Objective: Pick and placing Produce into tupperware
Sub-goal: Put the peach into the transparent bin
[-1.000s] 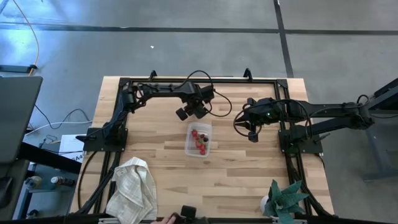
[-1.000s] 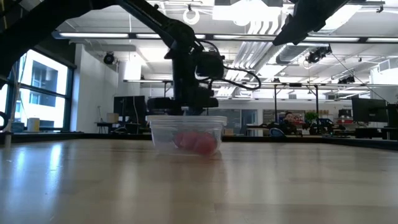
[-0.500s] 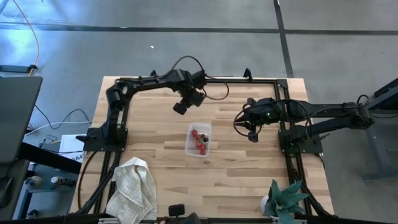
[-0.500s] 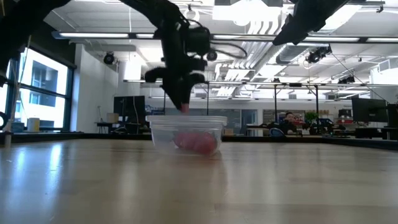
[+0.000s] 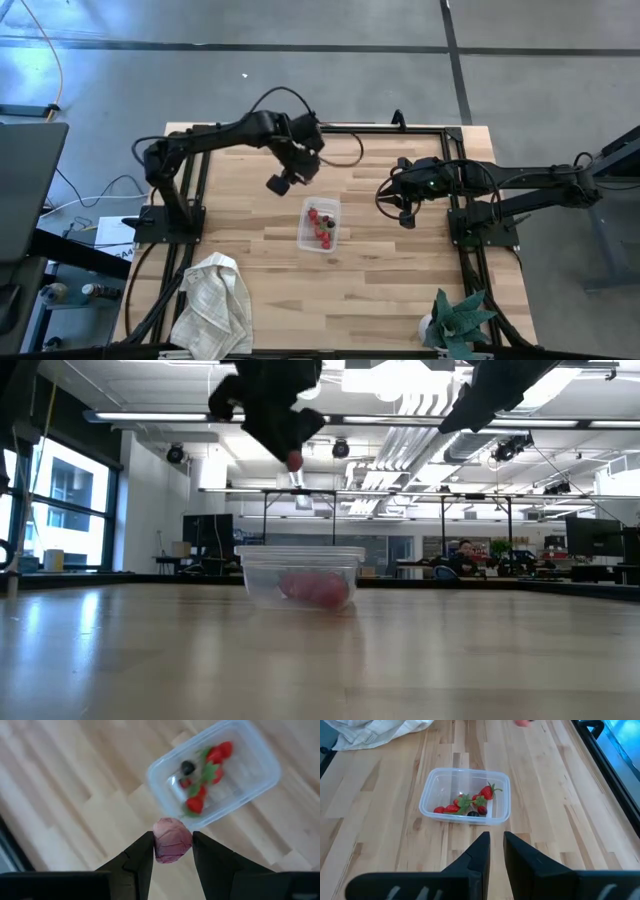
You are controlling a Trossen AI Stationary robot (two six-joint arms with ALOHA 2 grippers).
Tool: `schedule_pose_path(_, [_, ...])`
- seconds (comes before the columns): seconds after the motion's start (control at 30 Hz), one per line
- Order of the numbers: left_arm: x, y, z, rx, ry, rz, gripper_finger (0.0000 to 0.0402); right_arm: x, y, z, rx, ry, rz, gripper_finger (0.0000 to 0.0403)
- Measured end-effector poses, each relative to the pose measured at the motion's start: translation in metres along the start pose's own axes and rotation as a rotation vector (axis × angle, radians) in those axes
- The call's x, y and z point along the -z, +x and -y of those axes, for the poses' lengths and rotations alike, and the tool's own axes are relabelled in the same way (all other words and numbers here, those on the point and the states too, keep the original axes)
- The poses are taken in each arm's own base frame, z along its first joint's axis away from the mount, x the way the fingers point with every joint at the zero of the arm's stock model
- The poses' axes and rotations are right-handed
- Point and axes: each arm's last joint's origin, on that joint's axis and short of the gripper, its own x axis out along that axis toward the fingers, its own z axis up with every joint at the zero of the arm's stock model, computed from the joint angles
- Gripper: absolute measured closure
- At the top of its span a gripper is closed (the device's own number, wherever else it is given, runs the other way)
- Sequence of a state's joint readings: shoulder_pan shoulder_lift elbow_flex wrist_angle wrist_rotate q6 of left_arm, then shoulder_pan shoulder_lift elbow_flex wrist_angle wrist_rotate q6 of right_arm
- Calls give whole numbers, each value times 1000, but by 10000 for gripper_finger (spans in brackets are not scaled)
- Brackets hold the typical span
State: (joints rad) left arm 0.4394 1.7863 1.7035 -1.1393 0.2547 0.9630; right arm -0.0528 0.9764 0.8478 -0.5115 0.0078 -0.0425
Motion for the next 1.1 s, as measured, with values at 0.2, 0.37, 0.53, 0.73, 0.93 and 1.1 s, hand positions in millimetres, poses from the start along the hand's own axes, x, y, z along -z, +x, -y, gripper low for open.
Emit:
schedule_pose_path(0.2, [-40, 13, 30, 34, 137, 26, 277, 0, 0, 0, 0, 0, 0, 356])
schedule_pose_path(0.37, [-72, 31, 55, 51, 273, 50, 277, 0, 0, 0, 0, -1, -1, 356])
schedule_pose_path(0.53, [-84, 52, 69, 85, 322, 34, 277, 0, 0, 0, 0, 0, -1, 356])
schedule_pose_path(0.73, [-78, 87, 79, 175, 295, -40, 277, 0, 0, 0, 0, 0, 1, 356])
schedule_pose_path(0.93, [-78, 114, 77, 168, 300, -40, 277, 0, 0, 0, 0, -1, -3, 356])
schedule_pose_path(1.1, [-74, 132, 77, 182, 292, -78, 277, 0, 0, 0, 0, -1, 0, 356])
